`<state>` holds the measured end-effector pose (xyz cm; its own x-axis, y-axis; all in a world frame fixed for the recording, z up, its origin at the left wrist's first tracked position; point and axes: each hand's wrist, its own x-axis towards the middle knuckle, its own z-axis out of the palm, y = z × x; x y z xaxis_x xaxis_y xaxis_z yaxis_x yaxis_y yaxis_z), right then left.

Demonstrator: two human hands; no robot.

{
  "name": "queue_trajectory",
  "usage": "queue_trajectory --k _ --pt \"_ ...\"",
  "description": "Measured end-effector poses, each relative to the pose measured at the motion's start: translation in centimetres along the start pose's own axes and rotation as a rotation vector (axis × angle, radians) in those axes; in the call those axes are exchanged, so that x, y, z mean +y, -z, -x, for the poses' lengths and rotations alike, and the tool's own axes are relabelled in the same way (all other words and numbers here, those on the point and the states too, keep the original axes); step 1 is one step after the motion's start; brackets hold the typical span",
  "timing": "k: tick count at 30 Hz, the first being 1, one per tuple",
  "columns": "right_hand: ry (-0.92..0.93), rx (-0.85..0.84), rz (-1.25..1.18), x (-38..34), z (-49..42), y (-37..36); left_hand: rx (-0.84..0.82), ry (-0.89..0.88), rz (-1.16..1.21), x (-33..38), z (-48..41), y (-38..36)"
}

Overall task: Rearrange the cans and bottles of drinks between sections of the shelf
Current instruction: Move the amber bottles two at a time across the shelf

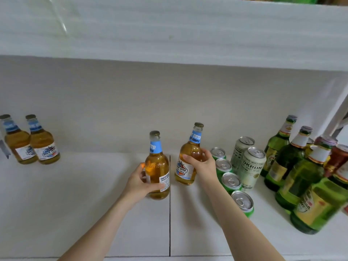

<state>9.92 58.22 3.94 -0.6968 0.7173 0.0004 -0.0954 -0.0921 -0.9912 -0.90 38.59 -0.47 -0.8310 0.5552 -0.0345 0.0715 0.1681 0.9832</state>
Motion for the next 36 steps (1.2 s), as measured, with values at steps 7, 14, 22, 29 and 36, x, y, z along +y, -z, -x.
queue_trajectory --k 7,14,22,29,36 --pt "0.038 -0.006 -0.012 2.4 -3.1 -1.2 0.044 -0.028 -0.006 -1.9 -2.9 0.0" --pt "0.059 -0.002 -0.007 4.6 -4.9 -1.7 0.022 -0.063 -0.031 -3.1 -4.5 0.5" --pt "0.078 -0.042 0.028 6.1 -6.5 -1.7 0.006 -0.084 0.004 -3.3 -4.9 0.2" --pt "0.045 -0.053 0.057 6.6 -6.3 -1.2 -0.003 -0.056 0.075 -3.9 -4.5 0.2" --pt "0.108 0.185 0.096 6.2 -2.9 0.5 -0.029 -0.033 0.074 -4.1 -4.1 0.0"
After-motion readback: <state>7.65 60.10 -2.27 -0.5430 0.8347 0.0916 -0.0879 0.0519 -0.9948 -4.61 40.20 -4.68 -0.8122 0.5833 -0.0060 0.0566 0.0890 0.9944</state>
